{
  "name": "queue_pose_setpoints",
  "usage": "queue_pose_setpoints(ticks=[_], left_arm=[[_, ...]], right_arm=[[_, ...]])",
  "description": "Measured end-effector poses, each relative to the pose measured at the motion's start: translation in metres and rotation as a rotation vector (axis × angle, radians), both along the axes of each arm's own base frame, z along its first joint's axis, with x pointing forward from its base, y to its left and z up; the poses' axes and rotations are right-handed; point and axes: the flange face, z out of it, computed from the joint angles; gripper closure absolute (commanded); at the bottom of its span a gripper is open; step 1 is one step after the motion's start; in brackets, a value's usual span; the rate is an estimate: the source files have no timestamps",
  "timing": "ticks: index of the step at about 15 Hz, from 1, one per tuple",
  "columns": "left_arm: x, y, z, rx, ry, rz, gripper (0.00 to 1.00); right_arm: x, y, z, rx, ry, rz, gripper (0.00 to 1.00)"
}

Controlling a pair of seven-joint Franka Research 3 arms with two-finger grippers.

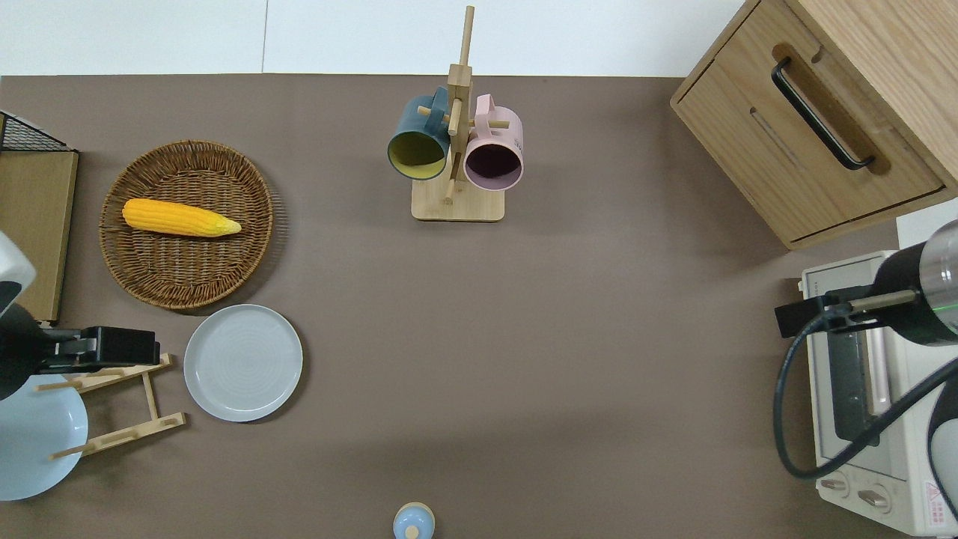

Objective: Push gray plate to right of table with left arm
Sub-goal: 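Move the left gripper forward toward the gray plate's near edge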

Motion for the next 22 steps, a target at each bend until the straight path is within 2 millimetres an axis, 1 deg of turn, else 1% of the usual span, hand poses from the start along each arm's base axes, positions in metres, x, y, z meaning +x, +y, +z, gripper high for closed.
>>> queue_pose_setpoints(ticks=[6,8,10,13,15,22], left_arm=[[-0.007,0.000,0.006,0.001,-0.001,-0.002,0.00],[-0.010,0.003,0.006,0.002,0.002,0.004,0.00],[-0.010,0.012,-0.002,0.021,0.015,0.017,0.00],[-0.004,0.021,-0.023,0.026,0.020,0.031,0.01],[-0.002,0.025,-0.031,0.024,0.020,0.038,0.01],[0.001,0.026,-0.036,0.023,0.005,0.040,0.01]], right_arm=[[0.000,0.000,0.000,0.000,0.000,0.000,0.005],[0.000,0.000,0.000,0.000,0.000,0.000,0.005],[0.000,0.000,0.000,0.000,0.000,0.000,0.005],[0.000,0.000,0.000,0.000,0.000,0.000,0.005],[0.000,0.000,0.000,0.000,0.000,0.000,0.005],[0.000,0.000,0.000,0.000,0.000,0.000,0.005]])
